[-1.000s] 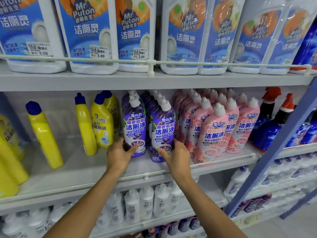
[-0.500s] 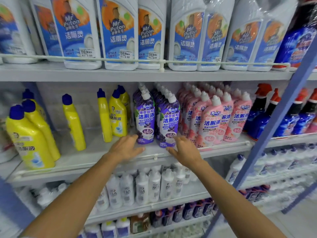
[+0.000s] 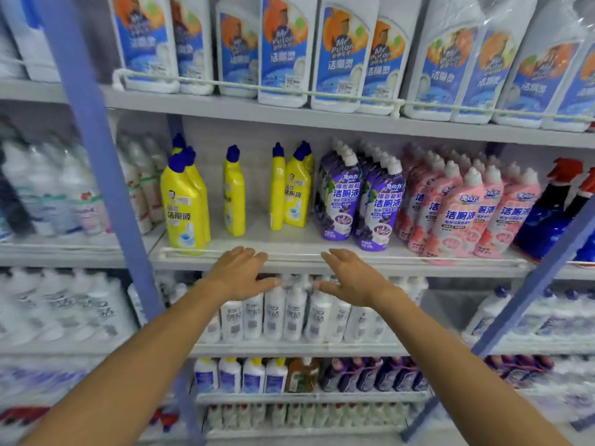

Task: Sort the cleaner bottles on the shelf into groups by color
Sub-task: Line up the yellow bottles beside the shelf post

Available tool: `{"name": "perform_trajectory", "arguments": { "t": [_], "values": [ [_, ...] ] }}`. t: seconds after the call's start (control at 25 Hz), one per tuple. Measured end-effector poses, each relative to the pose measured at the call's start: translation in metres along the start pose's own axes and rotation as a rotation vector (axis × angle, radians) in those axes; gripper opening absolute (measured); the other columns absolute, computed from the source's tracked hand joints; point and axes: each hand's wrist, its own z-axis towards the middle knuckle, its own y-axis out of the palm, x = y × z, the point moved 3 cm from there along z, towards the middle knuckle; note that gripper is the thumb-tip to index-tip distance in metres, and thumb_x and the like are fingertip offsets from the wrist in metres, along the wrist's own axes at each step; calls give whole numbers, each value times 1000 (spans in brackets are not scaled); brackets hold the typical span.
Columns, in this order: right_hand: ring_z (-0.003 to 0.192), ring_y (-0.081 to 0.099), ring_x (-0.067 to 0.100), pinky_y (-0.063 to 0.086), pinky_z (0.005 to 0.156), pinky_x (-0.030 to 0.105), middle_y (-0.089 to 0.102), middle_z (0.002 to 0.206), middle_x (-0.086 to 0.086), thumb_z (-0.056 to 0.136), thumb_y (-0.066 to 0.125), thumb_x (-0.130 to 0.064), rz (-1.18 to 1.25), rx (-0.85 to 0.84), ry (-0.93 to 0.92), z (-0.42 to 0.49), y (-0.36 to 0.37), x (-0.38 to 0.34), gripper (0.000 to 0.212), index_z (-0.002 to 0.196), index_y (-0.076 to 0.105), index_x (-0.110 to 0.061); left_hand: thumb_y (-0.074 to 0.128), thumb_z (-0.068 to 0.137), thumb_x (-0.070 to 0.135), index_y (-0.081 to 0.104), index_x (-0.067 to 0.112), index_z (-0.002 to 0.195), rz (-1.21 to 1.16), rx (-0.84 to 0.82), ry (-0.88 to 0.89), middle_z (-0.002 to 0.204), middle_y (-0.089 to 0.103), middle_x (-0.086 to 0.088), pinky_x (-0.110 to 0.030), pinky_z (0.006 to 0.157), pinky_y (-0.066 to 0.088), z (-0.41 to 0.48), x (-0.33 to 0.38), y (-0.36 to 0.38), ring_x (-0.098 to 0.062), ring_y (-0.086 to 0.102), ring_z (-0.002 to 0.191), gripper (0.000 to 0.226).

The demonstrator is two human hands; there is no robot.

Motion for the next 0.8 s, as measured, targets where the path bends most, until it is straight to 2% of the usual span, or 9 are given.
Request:
{"name": "perform_trajectory", "arguments": {
  "t": [0.08, 0.12, 0.2, 0.32, 0.4, 0.48, 0.56, 0.72, 0.8],
  "values": [
    [152, 18, 30, 23, 123, 43, 21, 165, 15, 96, 46, -65, 46, 14, -53, 23, -1, -28, 87, 160, 21, -12, 35, 81, 86, 42, 17, 149, -2, 21, -64, 148, 48, -13, -41, 113, 36, -18, -23, -10, -32, 41, 139, 98],
    [152, 19, 30, 24, 123, 43, 22, 165, 16, 96, 47, -65, 59, 24, -86, 37, -1, -41, 87, 159, 22, -12, 39, 83, 81, 39, 17, 152, -14, 26, -89, 152, 44, -12, -40, 114, 34, -26, -36, -13, -31, 38, 141, 94],
    [151, 22, 30, 25, 122, 41, 26, 163, 16, 96, 50, -62, 86, 40, -135, 64, -4, -65, 84, 158, 26, -10, 32, 78, 84, 41, 17, 150, -27, 33, -159, 150, 46, -11, -41, 112, 37, -42, -64, -24, -30, 40, 140, 99],
    [141, 36, 34, 35, 114, 44, 42, 151, 18, 96, 54, -59, 121, 73, -191, 108, -14, -88, 76, 148, 39, -5, 23, 70, 88, 52, 17, 135, -41, 122, -248, 132, 58, -9, -45, 98, 48, -52, -109, -44, -32, 52, 124, 100],
    [134, 43, 35, 41, 107, 45, 49, 144, 17, 95, 54, -60, 135, 102, -196, 142, -21, -92, 73, 143, 43, -5, 31, 74, 84, 56, 17, 116, -51, 190, -316, 112, 62, -8, -43, 86, 51, -46, -137, -58, -32, 59, 107, 83],
    [120, 54, 36, 48, 93, 43, 58, 127, 17, 95, 55, -59, 160, 136, -176, 176, -29, -93, 65, 132, 50, -7, 42, 78, 79, 53, 18, 107, -89, 254, -376, 104, 62, -6, -41, 81, 50, -38, -155, -72, -31, 60, 100, 68],
    [107, 60, 37, 50, 82, 42, 63, 113, 17, 95, 56, -56, 187, 172, -180, 206, -38, -97, 54, 120, 53, -8, 51, 75, 76, 51, 17, 112, -147, 303, -441, 110, 61, -7, -45, 84, 51, -26, -167, -79, -32, 59, 103, 70],
    [118, 54, 34, 48, 95, 42, 57, 127, 15, 94, 60, -51, 276, 235, -169, 259, -42, -105, 57, 133, 50, -11, 59, 61, 75, 44, 13, 128, -277, 405, -532, 122, 57, -10, -50, 89, 51, 1, -176, -81, -33, 56, 113, 93],
    [110, 59, 35, 49, 89, 40, 61, 119, 14, 92, 65, -49, 330, 300, -99, 278, -40, -107, 51, 123, 55, -10, 75, 66, 61, 46, 12, 127, -362, 456, -556, 122, 57, -10, -47, 90, 51, 11, -178, -75, -32, 57, 114, 83]
  ]
}}
